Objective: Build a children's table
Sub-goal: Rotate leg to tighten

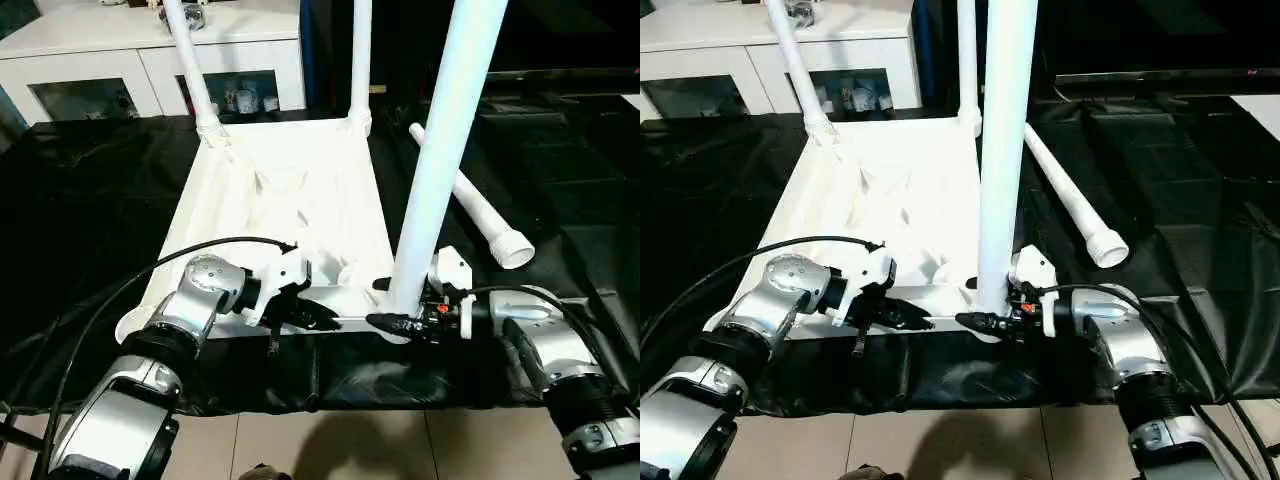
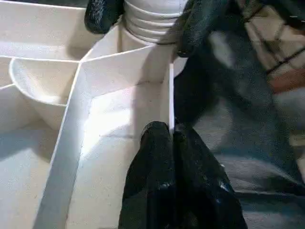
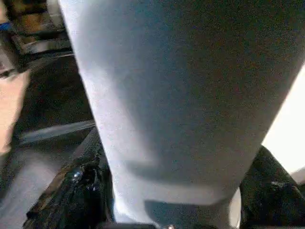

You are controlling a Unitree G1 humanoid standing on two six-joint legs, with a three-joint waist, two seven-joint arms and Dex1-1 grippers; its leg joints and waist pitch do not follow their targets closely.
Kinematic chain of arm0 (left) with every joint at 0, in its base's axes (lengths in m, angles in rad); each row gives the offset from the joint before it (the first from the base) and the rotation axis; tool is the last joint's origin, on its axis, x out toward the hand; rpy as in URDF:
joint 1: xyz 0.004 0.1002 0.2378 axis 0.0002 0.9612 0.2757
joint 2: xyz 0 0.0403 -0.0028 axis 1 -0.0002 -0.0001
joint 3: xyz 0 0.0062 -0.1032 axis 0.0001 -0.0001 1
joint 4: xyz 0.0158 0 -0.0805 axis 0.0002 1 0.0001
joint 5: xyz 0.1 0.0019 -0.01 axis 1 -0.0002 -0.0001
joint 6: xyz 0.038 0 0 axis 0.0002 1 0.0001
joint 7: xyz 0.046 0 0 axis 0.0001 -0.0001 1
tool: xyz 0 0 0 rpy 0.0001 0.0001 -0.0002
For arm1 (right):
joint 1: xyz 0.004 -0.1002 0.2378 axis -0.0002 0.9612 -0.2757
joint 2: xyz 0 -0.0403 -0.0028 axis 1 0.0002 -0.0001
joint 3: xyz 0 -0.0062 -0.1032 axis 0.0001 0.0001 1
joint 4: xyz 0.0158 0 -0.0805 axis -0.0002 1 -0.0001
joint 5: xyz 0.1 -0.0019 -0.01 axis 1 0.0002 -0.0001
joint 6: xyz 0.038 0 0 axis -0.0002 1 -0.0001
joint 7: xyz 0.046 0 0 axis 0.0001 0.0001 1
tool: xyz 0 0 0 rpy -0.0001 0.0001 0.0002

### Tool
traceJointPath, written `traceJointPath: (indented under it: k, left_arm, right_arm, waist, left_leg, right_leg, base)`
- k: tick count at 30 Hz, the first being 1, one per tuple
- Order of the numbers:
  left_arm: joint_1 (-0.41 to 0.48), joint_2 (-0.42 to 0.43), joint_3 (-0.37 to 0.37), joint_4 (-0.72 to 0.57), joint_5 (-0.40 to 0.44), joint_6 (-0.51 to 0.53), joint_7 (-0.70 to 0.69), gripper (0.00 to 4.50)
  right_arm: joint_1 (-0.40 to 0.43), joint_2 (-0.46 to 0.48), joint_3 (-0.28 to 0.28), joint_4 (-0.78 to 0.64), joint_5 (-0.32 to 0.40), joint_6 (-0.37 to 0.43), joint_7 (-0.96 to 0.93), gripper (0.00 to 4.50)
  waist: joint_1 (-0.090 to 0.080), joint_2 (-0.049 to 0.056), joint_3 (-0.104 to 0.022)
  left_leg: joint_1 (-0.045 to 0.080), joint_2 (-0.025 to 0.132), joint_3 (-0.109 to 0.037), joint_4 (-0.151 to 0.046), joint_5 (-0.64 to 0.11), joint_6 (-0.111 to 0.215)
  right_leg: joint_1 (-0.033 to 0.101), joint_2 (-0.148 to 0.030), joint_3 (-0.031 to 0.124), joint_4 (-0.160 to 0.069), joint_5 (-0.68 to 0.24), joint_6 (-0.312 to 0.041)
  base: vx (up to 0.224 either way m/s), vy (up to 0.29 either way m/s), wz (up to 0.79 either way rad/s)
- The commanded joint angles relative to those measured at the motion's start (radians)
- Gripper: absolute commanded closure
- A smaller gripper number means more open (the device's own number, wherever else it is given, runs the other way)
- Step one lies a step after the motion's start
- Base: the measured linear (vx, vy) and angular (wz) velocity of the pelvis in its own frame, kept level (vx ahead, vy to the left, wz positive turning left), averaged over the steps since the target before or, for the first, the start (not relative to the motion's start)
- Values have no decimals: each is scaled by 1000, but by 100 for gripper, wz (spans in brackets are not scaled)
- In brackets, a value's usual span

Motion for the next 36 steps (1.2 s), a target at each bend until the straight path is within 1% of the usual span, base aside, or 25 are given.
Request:
traceJointPath:
  k: [1,2,3,4,6,7,8,9,10,11,13,15,16,18,22,23,24,26,29,30,31,32,33,34,36]
  left_arm:
    - [-36,-25,18,5,13,24,114,450]
    - [-38,-28,21,5,15,31,132,450]
    - [-45,-50,35,1,27,75,233,450]
    - [-46,-59,39,-3,31,93,269,450]
    - [-43,-92,50,-20,39,136,363,450]
    - [-41,-106,54,-26,39,149,393,450]
    - [-35,-126,58,-39,39,165,431,450]
    - [-31,-138,61,-48,39,175,452,450]
    - [-21,-158,57,-66,47,186,492,450]
    - [-15,-172,52,-79,51,192,512,450]
    - [-4,-193,50,-97,43,200,519,450]
    - [4,-201,42,-110,42,197,515,450]
    - [6,-201,37,-114,43,193,508,450]
    - [9,-197,34,-121,44,191,498,450]
    - [18,-162,22,-136,31,148,415,450]
    - [22,-142,16,-143,23,129,369,450]
    - [23,-140,15,-143,22,126,363,450]
    - [27,-121,13,-146,9,97,304,450]
    - [32,-83,9,-148,-19,68,184,450]
    - [29,-66,6,-139,-25,56,139,450]
    - [24,-54,6,-128,-28,47,108,450]
    - [23,-52,7,-126,-29,45,102,450]
    - [18,-46,10,-116,-33,42,83,450]
    - [7,-34,15,-99,-43,35,47,450]
    - [1,-26,17,-90,-51,33,20,450]
  right_arm:
    - [-9,35,-9,14,-38,26,-128,176]
    - [-10,41,-11,16,-43,26,-149,176]
    - [-12,82,-24,31,-69,42,-271,176]
    - [-13,100,-28,37,-78,52,-319,177]
    - [-21,160,-44,58,-100,80,-466,177]
    - [-24,183,-49,63,-109,91,-521,177]
    - [-30,218,-54,73,-120,104,-596,177]
    - [-34,240,-56,78,-126,112,-641,177]
    - [-37,269,-54,83,-142,117,-700,177]
    - [-39,283,-44,88,-163,104,-728,177]
    - [-40,296,-27,95,-187,79,-745,177]
    - [-41,308,-33,97,-186,56,-753,177]
    - [-42,310,-36,96,-183,47,-751,142]
    - [-46,309,-49,96,-181,39,-762,105]
    - [-54,260,-61,94,-180,6,-731,87]
    - [-61,227,-63,105,-191,-31,-725,70]
    - [-62,223,-64,106,-188,-32,-718,60]
    - [-61,196,-74,103,-156,-39,-640,52]
    - [-47,142,-73,70,-98,-24,-451,41]
    - [-35,112,-61,46,-78,-25,-353,41]
    - [-24,88,-49,23,-55,-20,-272,41]
    - [-22,83,-46,18,-50,-19,-255,41]
    - [-14,63,-35,0,-32,-12,-195,41]
    - [-4,25,-15,-28,-4,7,-93,41]
    - [-2,4,-7,-38,10,19,-31,41]
  waist:
    - [-7,-21,-63]
    - [-10,-21,-62]
    - [-11,-15,-63]
    - [-17,-17,-61]
    - [-26,-19,-62]
    - [-36,-18,-61]
    - [-43,-15,-62]
    - [-47,-18,-61]
    - [-53,-16,-63]
    - [-58,-19,-62]
    - [-59,-18,-62]
    - [-59,-17,-61]
    - [-60,-16,-61]
    - [-62,-13,-61]
    - [-62,-13,-63]
    - [-61,-9,-66]
    - [-62,-10,-67]
    - [-59,-14,-70]
    - [-51,-13,-69]
    - [-48,-17,-69]
    - [-44,-14,-70]
    - [-41,-12,-70]
    - [-39,-17,-69]
    - [-34,-15,-67]
    - [-24,-15,-66]
  left_leg:
    - [19,45,-23,-67,-223,78]
    - [20,43,-24,-69,-229,65]
    - [21,44,-24,-69,-234,60]
    - [21,44,-25,-71,-236,47]
    - [22,42,-27,-73,-251,39]
    - [18,40,-27,-73,-251,36]
    - [17,37,-28,-72,-252,37]
    - [17,38,-26,-73,-251,38]
    - [15,35,-28,-72,-253,41]
    - [15,36,-27,-72,-254,44]
    - [16,34,-25,-69,-256,53]
    - [15,35,-26,-71,-262,61]
    - [16,35,-26,-72,-270,62]
    - [16,36,-27,-73,-279,59]
    - [14,36,-27,-72,-273,65]
    - [14,37,-26,-69,-250,70]
    - [13,36,-25,-69,-242,73]
    - [9,35,-23,-64,-211,98]
    - [9,37,-19,-60,-184,130]
    - [10,37,-18,-58,-185,136]
    - [10,40,-19,-59,-181,142]
    - [12,42,-19,-58,-182,144]
    - [12,43,-19,-59,-186,143]
    - [13,42,-19,-59,-199,143]
    - [16,45,-19,-61,-213,133]
  right_leg:
    - [47,-63,45,-81,-318,-193]
    - [46,-63,44,-84,-341,-184]
    - [46,-64,46,-84,-345,-183]
    - [44,-63,47,-85,-341,-183]
    - [46,-63,45,-85,-341,-182]
    - [47,-63,46,-85,-332,-188]
    - [49,-62,45,-86,-326,-186]
    - [47,-61,46,-87,-321,-187]
    - [50,-62,44,-87,-324,-187]
    - [47,-62,45,-89,-323,-186]
    - [47,-62,44,-92,-332,-181]
    - [47,-62,44,-94,-344,-174]
    - [46,-60,44,-95,-347,-171]
    - [46,-59,44,-94,-336,-173]
    - [50,-61,45,-90,-296,-185]
    - [51,-62,46,-85,-260,-193]
    - [51,-60,46,-84,-244,-198]
    - [57,-61,45,-75,-183,-218]
    - [58,-57,42,-72,-159,-234]
    - [58,-57,42,-72,-156,-236]
    - [58,-57,43,-69,-150,-239]
    - [56,-58,43,-68,-145,-242]
    - [55,-57,43,-68,-147,-243]
    - [55,-56,42,-70,-167,-242]
    - [53,-59,44,-72,-197,-234]
  base:
    - [0,0,0]
    - [0,0,0]
    - [0,0,0]
    - [0,0,0]
    - [0,0,0]
    - [0,0,0]
    - [0,0,0]
    - [0,0,0]
    - [0,0,0]
    - [0,0,0]
    - [0,0,0]
    - [0,0,0]
    - [0,0,0]
    - [0,0,0]
    - [0,0,0]
    - [0,0,0]
    - [0,0,0]
    - [0,0,0]
    - [0,0,0]
    - [0,0,0]
    - [0,0,0]
    - [0,0,0]
    - [0,0,0]
    - [0,0,0]
    - [0,0,0]
